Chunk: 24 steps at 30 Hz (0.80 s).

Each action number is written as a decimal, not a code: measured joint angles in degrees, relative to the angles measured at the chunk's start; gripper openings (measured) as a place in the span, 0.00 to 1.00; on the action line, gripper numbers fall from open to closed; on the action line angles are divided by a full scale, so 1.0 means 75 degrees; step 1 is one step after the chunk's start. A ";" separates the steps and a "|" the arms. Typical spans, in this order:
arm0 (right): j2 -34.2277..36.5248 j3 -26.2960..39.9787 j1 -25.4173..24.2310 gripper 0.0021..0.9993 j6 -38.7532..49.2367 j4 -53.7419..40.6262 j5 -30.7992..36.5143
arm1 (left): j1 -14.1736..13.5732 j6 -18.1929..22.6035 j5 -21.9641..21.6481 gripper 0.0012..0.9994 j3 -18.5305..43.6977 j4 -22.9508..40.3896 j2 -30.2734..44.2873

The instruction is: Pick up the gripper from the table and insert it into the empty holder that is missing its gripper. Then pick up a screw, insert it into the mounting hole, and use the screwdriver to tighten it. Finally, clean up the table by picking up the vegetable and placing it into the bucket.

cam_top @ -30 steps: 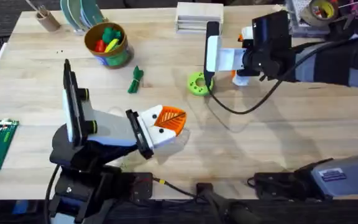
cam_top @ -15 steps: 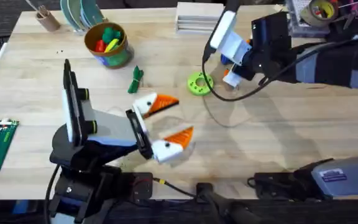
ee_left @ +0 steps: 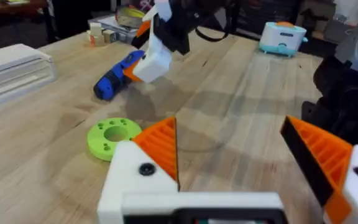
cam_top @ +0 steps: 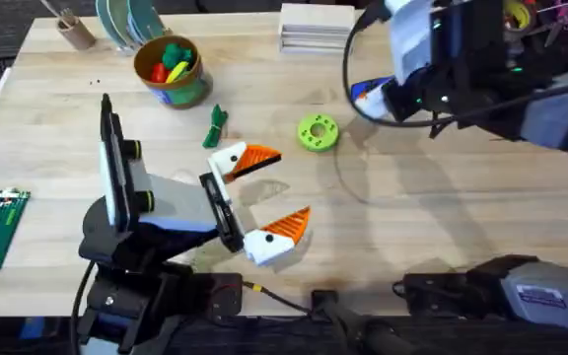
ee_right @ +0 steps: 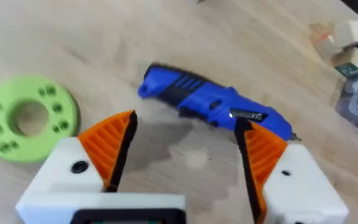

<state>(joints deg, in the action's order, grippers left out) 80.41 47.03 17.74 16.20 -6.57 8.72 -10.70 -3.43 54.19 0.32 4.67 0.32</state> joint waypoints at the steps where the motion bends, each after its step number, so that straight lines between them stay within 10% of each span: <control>1: -0.0166 0.0000 0.0000 0.99 -0.0316 -0.0005 -0.0002 | 0.0000 0.0005 -0.0008 0.99 0.0000 0.0000 0.0000; 12: -0.1278 0.0000 0.0000 0.99 -0.2190 0.0045 -0.0033 | 0.0000 -0.0334 -0.1015 0.99 0.0642 0.1234 0.0000; 24: -0.1278 0.0000 0.0000 0.99 -0.2624 0.0026 -0.0118 | 0.0000 0.0631 -0.6281 0.99 0.5522 0.5325 0.1490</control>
<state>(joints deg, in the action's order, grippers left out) 70.83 47.03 17.74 -3.47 -6.37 7.84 -10.70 1.30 7.08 41.73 44.61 11.49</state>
